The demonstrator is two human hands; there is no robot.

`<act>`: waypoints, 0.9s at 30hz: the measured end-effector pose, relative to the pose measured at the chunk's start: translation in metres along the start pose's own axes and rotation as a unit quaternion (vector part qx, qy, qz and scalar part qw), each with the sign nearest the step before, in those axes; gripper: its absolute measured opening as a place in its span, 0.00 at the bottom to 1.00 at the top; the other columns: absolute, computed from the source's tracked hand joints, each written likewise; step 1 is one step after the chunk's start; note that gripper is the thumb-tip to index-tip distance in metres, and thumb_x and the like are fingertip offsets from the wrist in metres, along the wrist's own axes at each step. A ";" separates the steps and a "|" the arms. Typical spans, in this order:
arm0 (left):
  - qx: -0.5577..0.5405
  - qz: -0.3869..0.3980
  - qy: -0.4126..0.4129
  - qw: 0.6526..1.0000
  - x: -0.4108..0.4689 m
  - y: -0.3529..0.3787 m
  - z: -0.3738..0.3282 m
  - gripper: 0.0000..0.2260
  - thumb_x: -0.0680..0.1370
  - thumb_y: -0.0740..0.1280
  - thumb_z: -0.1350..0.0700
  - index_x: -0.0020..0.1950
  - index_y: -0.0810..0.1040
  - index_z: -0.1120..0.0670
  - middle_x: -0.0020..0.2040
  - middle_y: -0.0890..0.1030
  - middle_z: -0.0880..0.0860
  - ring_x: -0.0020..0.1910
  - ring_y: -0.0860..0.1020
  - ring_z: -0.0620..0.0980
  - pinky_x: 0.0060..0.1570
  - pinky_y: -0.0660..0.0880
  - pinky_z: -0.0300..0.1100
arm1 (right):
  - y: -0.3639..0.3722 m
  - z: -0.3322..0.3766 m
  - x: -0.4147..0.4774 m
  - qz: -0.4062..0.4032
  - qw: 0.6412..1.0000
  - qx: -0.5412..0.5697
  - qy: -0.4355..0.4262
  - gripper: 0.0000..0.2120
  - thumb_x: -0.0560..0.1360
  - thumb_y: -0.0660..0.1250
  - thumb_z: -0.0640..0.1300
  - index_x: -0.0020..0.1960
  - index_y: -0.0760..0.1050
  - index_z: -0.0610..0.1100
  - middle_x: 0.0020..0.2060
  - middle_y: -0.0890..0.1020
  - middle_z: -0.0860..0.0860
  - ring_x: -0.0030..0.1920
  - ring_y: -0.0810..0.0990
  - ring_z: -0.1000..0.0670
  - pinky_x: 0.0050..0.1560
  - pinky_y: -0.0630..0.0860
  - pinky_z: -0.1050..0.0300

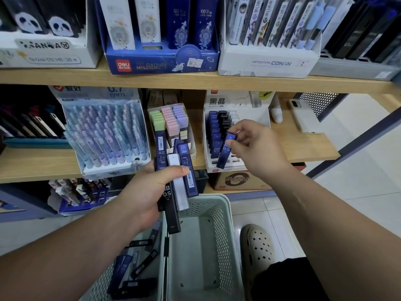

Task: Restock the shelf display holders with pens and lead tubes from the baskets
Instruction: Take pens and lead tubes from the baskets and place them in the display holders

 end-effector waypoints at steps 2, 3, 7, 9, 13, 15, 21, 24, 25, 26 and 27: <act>-0.002 0.006 0.003 1.000 0.000 0.000 -0.002 0.08 0.73 0.75 0.60 0.41 0.86 0.45 0.46 0.87 0.53 0.38 0.86 0.50 0.28 0.77 0.40 | 0.003 0.001 0.000 -0.003 1.000 -0.008 -0.013 0.08 0.76 0.73 0.38 0.51 0.80 0.50 0.36 0.81 0.50 0.40 0.83 0.45 0.46 0.82 0.43; -0.001 0.008 0.003 1.000 0.000 0.000 -0.003 0.09 0.73 0.75 0.59 0.40 0.86 0.44 0.45 0.87 0.52 0.39 0.86 0.50 0.28 0.77 0.40 | 0.004 0.001 0.000 -0.001 1.000 -0.017 -0.021 0.08 0.77 0.72 0.38 0.51 0.80 0.50 0.36 0.81 0.53 0.40 0.84 0.46 0.47 0.82 0.44; -0.002 0.016 0.006 1.000 -0.002 0.001 -0.005 0.12 0.73 0.75 0.58 0.36 0.85 0.41 0.41 0.87 0.49 0.37 0.86 0.47 0.30 0.77 0.38 | 0.010 0.001 -0.001 0.018 0.997 -0.065 -0.049 0.09 0.78 0.70 0.38 0.55 0.81 0.47 0.39 0.82 0.53 0.42 0.84 0.47 0.48 0.82 0.45; -0.009 0.016 0.007 1.000 -0.002 0.002 -0.005 0.07 0.73 0.75 0.60 0.41 0.86 0.47 0.41 0.87 0.50 0.37 0.86 0.48 0.27 0.77 0.38 | 0.012 0.001 -0.002 0.020 0.995 -0.075 -0.061 0.09 0.78 0.70 0.37 0.56 0.81 0.47 0.40 0.82 0.52 0.42 0.84 0.47 0.47 0.81 0.45; -0.018 0.014 0.009 1.000 -0.006 0.003 -0.006 0.09 0.73 0.74 0.62 0.51 0.83 0.51 0.46 0.87 0.53 0.41 0.86 0.51 0.28 0.79 0.40 | 0.014 0.003 -0.003 0.017 0.993 -0.092 -0.075 0.09 0.78 0.70 0.38 0.56 0.82 0.47 0.41 0.81 0.55 0.42 0.84 0.48 0.48 0.81 0.46; -0.019 0.017 0.012 1.000 -0.006 0.002 -0.006 0.08 0.73 0.74 0.62 0.48 0.84 0.50 0.46 0.87 0.54 0.41 0.86 0.52 0.29 0.79 0.41 | 0.015 0.004 -0.003 0.012 0.991 -0.103 -0.083 0.09 0.78 0.70 0.38 0.57 0.82 0.47 0.41 0.81 0.54 0.42 0.84 0.49 0.49 0.81 0.47; -0.008 0.019 0.010 1.000 -0.006 0.000 -0.005 0.10 0.73 0.74 0.61 0.51 0.84 0.49 0.50 0.87 0.55 0.46 0.86 0.54 0.34 0.81 0.44 | 0.021 0.008 -0.002 0.007 0.988 -0.124 -0.095 0.09 0.77 0.71 0.39 0.57 0.83 0.47 0.41 0.82 0.53 0.43 0.82 0.49 0.50 0.81 0.50; 0.003 0.020 0.006 1.000 -0.005 -0.002 -0.005 0.10 0.73 0.74 0.59 0.53 0.84 0.49 0.51 0.87 0.54 0.50 0.86 0.55 0.40 0.80 0.46 | 0.024 0.006 0.001 0.003 0.981 -0.164 -0.099 0.10 0.76 0.72 0.39 0.57 0.85 0.45 0.46 0.82 0.50 0.46 0.81 0.49 0.50 0.77 0.56; 0.006 0.020 0.006 1.000 -0.005 -0.003 -0.005 0.10 0.73 0.74 0.59 0.52 0.84 0.48 0.51 0.87 0.53 0.49 0.86 0.54 0.40 0.80 0.45 | 0.024 0.005 0.002 -0.004 0.978 -0.181 -0.100 0.11 0.76 0.73 0.39 0.57 0.85 0.45 0.47 0.81 0.49 0.47 0.80 0.50 0.49 0.73 0.60; 0.009 0.019 0.007 1.000 -0.005 -0.003 -0.005 0.09 0.73 0.75 0.59 0.49 0.85 0.47 0.51 0.87 0.53 0.49 0.86 0.54 0.39 0.80 0.45 | 0.024 0.004 0.002 -0.010 0.977 -0.191 -0.099 0.11 0.76 0.73 0.39 0.58 0.85 0.45 0.48 0.80 0.48 0.47 0.78 0.50 0.48 0.70 0.62; 0.013 0.019 0.008 1.000 -0.005 -0.003 -0.005 0.08 0.73 0.75 0.59 0.46 0.86 0.45 0.50 0.87 0.52 0.48 0.86 0.53 0.39 0.80 0.45 | 0.025 0.004 0.002 -0.012 0.976 -0.195 -0.098 0.11 0.76 0.73 0.39 0.58 0.85 0.46 0.47 0.78 0.49 0.46 0.76 0.51 0.47 0.68 0.62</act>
Point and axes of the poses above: each hand's wrist, its own x-axis towards the middle knuckle, its own y-axis out of the palm, z = x × y, the point moved 6 cm from there along x, towards the middle knuckle
